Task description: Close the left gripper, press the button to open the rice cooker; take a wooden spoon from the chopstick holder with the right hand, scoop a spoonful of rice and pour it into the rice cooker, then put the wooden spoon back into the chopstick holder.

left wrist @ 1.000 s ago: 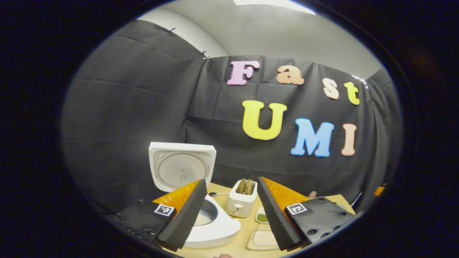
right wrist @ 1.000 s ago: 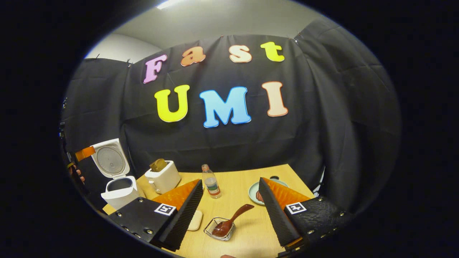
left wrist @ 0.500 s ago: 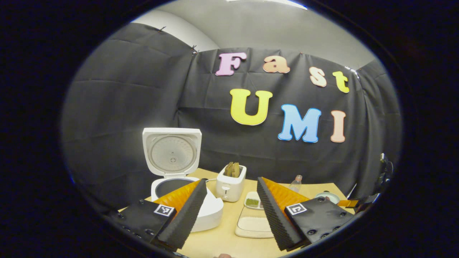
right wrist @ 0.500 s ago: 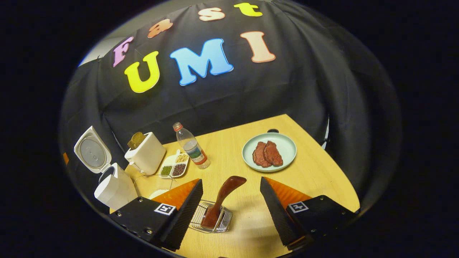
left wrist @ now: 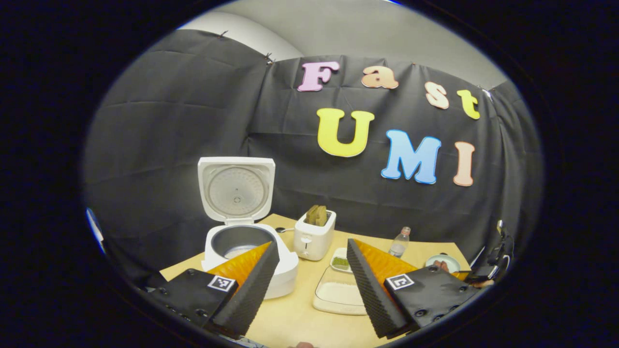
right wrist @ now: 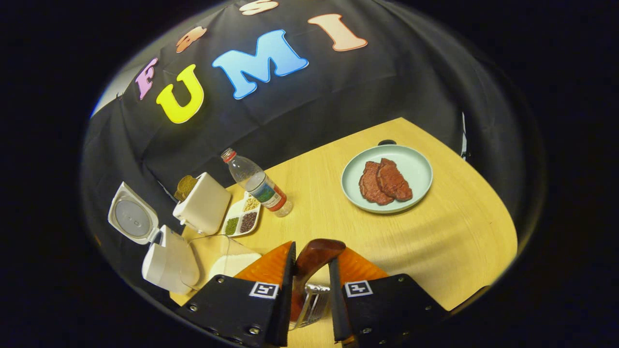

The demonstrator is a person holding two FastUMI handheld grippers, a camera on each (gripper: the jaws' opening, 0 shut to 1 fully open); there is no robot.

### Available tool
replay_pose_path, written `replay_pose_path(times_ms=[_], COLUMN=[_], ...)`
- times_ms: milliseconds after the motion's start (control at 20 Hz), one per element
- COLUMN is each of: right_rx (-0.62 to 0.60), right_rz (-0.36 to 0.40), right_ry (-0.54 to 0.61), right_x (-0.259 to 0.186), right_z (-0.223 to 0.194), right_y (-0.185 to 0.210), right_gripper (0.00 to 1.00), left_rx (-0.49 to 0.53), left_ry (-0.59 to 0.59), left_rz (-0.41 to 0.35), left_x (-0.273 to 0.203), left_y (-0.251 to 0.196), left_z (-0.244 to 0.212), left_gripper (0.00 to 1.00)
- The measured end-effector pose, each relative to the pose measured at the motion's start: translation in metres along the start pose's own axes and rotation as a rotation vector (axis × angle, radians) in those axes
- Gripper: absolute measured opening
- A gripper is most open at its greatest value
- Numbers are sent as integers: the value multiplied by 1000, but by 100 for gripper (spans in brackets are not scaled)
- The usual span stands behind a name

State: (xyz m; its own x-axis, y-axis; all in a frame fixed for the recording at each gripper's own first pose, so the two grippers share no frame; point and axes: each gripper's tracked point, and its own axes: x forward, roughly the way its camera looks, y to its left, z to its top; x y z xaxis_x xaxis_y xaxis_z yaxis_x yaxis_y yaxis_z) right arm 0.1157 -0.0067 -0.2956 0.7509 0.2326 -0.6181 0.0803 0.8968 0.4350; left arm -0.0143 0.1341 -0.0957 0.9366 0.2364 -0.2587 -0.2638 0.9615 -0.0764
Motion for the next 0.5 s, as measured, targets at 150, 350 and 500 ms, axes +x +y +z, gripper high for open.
replay_pose_path(times_ms=[150,350,500], right_rx=[77,3,-100], right_rz=[-9,-22,-17], right_ry=[-13,-88,-180], right_x=[-5,-34,-64], right_z=[2,21,48], right_y=[10,34,62], right_gripper=[14,7,7], left_rx=[40,69,79], left_ry=[-12,-49,-60], left_rz=[-41,-102,-129], left_x=[1,21,28], left_y=[-6,5,23], left_z=[0,15,13], left_gripper=[96,96,98])
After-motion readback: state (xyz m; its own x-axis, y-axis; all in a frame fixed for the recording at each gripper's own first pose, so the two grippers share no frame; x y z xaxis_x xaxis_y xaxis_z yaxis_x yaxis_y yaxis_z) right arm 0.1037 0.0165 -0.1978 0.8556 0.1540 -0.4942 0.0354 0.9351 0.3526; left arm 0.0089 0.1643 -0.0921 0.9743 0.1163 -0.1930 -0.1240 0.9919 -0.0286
